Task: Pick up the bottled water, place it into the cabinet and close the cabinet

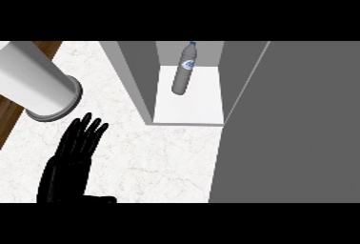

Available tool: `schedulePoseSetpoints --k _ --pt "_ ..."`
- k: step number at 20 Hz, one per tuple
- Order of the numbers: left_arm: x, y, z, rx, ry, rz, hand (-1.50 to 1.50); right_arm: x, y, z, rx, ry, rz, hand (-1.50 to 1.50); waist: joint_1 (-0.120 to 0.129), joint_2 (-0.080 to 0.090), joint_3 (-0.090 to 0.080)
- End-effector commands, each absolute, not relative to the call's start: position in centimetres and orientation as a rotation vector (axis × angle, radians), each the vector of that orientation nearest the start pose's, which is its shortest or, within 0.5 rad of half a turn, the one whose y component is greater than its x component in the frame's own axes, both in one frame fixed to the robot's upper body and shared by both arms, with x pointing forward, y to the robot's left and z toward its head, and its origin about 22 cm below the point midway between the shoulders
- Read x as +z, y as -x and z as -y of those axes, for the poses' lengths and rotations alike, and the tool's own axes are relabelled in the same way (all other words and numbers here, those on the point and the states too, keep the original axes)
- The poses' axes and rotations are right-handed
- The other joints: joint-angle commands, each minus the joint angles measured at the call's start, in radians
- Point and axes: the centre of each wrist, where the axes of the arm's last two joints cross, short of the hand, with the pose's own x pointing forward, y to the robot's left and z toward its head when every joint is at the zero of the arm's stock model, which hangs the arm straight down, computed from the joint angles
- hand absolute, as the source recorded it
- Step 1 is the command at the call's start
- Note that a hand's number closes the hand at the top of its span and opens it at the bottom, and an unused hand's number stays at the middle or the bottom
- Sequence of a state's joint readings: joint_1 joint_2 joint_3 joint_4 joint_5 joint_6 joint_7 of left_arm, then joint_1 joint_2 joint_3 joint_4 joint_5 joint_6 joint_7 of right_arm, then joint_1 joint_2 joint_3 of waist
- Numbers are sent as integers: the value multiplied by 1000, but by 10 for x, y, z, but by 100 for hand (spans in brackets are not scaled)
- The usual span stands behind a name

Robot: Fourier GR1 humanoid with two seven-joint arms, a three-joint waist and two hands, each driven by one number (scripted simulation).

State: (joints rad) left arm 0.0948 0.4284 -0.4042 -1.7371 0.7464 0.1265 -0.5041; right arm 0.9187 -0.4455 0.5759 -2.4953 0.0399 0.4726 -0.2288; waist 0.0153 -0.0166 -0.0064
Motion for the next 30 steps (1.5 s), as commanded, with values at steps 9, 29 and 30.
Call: schedulePoseSetpoints --k 9,29,30 --pt "39 -179 -287 210 465 1856 -150 153 -33 183 832 -823 1639 150 47 7 -8" --pt "53 -167 -328 126 571 1858 -150 136 -55 169 820 -925 1605 150 174 50 -14" --pt "57 -168 -334 110 539 1865 -150 133 -58 167 826 -920 1606 150 183 49 -12"
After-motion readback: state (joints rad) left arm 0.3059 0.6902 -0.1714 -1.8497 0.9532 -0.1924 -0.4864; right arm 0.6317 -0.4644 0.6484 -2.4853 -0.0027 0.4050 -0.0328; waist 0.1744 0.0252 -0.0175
